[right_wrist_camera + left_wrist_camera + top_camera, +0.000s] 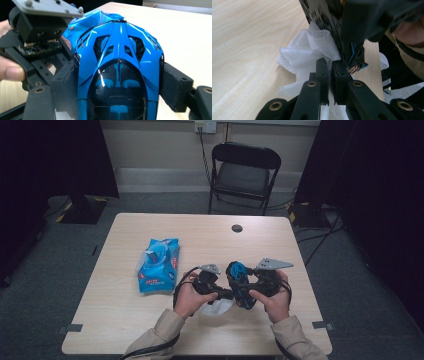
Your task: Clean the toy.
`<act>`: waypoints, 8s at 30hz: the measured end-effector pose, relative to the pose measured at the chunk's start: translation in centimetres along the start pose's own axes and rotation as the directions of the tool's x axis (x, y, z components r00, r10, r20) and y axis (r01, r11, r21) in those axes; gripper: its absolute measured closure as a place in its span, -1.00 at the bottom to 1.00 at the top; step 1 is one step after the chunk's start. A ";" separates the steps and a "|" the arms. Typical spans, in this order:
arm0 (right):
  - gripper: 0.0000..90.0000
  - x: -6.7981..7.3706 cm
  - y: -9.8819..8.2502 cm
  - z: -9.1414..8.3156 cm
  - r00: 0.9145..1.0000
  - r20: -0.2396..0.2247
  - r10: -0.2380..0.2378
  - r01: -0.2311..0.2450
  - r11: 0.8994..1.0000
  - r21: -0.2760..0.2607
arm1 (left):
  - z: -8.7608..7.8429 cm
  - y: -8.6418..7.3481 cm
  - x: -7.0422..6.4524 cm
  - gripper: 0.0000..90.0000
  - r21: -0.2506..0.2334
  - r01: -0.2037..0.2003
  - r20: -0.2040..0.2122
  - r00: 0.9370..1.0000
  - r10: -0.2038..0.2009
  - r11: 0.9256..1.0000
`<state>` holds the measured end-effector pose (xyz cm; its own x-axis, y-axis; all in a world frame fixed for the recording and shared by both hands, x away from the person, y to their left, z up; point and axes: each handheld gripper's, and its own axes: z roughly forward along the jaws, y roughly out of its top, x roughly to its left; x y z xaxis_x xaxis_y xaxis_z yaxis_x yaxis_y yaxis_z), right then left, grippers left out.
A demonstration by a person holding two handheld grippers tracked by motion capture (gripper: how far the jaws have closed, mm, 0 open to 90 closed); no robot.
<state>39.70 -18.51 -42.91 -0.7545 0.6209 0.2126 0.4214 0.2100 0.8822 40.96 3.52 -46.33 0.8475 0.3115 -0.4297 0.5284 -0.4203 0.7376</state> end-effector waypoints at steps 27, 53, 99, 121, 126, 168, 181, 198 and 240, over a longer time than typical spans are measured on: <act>-0.45 0.3 0.0 -0.1 1.000 -0.016 -0.007 0.006 1.000 -0.004 | -5.9 1.9 2.4 0.89 -0.113 0.025 -0.125 0.991 -0.039 0.993; -0.45 0.5 0.1 0.3 0.999 -0.042 -0.002 0.001 1.000 -0.008 | -1.1 1.4 1.1 0.89 -0.056 0.016 -0.025 1.000 -0.018 0.998; -0.45 -7.1 -1.6 1.2 0.973 0.231 0.025 -0.075 0.974 0.213 | -4.9 -3.9 4.2 0.85 0.076 -0.002 -0.289 0.957 0.024 0.997; -0.45 -9.1 -2.8 4.6 0.948 0.316 -0.038 -0.074 0.939 0.335 | -4.6 -4.0 5.1 0.75 0.103 -0.010 -0.360 0.932 0.046 0.995; -0.45 -9.2 -2.7 4.9 0.948 0.314 -0.049 -0.068 0.934 0.350 | -4.7 -4.1 5.1 0.74 0.102 -0.010 -0.357 0.933 0.046 0.995; -0.65 -7.4 -1.4 0.6 0.971 0.236 -0.036 -0.036 0.955 0.293 | -8.0 -2.0 2.6 -0.57 0.011 -0.058 -0.371 0.927 0.058 0.998; -0.65 -4.7 -1.7 -1.1 0.985 0.161 -0.067 0.021 0.962 0.274 | -10.5 -3.4 1.6 -0.64 -0.016 -0.049 -0.349 0.936 0.040 0.999; -0.65 -2.9 -3.5 -3.7 0.991 0.116 -0.074 0.041 0.965 0.259 | -13.4 -6.1 0.7 -0.63 -0.056 -0.054 -0.333 0.942 0.032 0.997; -0.66 -1.9 -8.7 -8.2 0.994 0.065 -0.090 0.068 0.957 0.283 | -16.4 -13.1 1.1 -0.63 -0.006 -0.069 -0.354 0.933 0.062 0.998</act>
<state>33.33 -27.73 -47.52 -0.7549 0.6475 0.1044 0.4942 0.4570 0.7395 34.16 23.30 -47.91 0.8065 0.5659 -0.1709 0.4684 -0.4355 0.7687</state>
